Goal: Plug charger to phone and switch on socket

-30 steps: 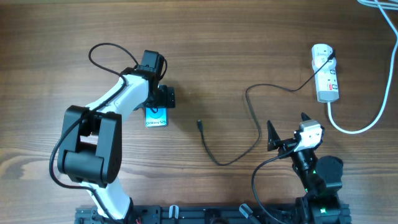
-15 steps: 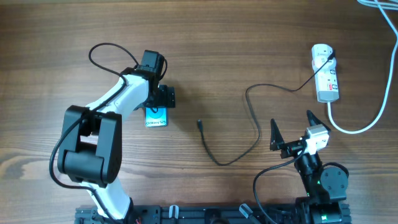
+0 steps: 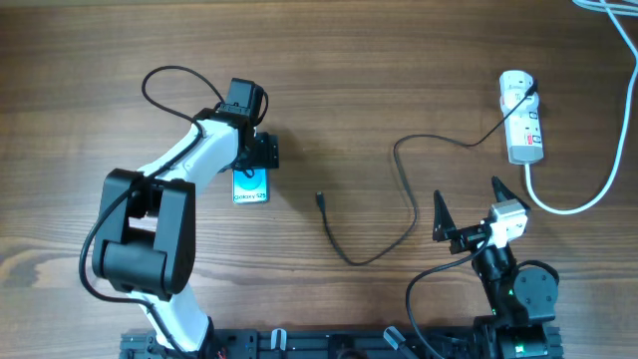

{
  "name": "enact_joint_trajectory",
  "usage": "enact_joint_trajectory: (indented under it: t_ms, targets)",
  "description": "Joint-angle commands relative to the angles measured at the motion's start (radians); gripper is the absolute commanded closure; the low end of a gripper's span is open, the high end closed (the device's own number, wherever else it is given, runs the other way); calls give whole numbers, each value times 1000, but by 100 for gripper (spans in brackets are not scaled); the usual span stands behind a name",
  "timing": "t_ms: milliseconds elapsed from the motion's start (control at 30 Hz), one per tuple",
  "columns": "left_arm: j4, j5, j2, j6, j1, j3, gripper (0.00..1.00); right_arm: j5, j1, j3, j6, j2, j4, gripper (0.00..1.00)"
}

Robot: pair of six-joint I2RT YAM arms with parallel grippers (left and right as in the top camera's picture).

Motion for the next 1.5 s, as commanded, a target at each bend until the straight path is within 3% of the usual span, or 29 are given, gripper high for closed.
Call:
enact_joint_trajectory:
  t_ms: [0, 300, 533, 833, 1000, 1100, 1267, 1467]
  targets:
    - [28, -50, -119, -79, 3, 28, 12, 3, 4, -3, -7, -16, 5, 0]
    - [-13, -30, -120, -224, 2, -70, 5, 3, 4, -3, -6, -16, 5, 0]
    - [75, -1, -104, -228, 2, -195, 6, 3, 4, -3, -7, -16, 5, 0]
    - [107, -1, -103, -173, 2, -195, 0, 3, 4, -3, -6, -16, 5, 0]
    - [108, 16, -83, -145, 2, -195, 5, 3, 4, -3, -6, -16, 5, 0]
    - [107, 74, -83, -64, 2, -195, 6, 3, 4, -3, -7, -16, 5, 0]
    - [128, 74, -83, -14, 2, -195, 0, 3, 4, -3, -7, -16, 5, 0]
    - [108, 74, -84, -14, 2, -195, 9, 3, 4, -3, -7, -16, 5, 0]
